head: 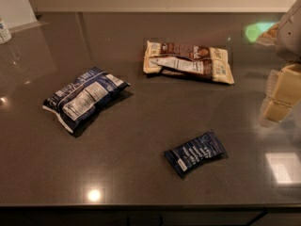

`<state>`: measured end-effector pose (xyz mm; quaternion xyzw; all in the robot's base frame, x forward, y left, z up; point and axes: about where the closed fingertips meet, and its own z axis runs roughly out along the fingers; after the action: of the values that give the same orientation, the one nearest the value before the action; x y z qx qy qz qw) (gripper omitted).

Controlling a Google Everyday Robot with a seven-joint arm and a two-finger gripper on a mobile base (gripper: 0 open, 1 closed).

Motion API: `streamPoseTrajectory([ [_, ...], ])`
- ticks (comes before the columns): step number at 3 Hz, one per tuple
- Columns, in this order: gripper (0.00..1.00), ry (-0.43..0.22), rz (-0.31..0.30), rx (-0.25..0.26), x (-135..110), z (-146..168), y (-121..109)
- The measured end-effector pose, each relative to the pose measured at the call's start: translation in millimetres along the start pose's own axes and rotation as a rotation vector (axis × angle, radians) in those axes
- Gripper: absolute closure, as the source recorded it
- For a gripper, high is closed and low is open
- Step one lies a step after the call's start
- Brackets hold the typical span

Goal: Pick rxbar blueberry

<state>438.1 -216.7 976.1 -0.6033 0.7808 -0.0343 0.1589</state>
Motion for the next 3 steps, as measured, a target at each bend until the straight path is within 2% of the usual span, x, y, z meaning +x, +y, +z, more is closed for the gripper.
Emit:
streamPoseTrajectory([
  [1, 0.00, 0.000, 0.000, 0.000, 0.0, 0.0, 0.0],
  [2, 0.00, -0.026, -0.053, -0.038, -6.4, 8.9, 9.3],
  [3, 0.00, -0.079, -0.124, -0.091, -12.8, 28.2, 26.8],
])
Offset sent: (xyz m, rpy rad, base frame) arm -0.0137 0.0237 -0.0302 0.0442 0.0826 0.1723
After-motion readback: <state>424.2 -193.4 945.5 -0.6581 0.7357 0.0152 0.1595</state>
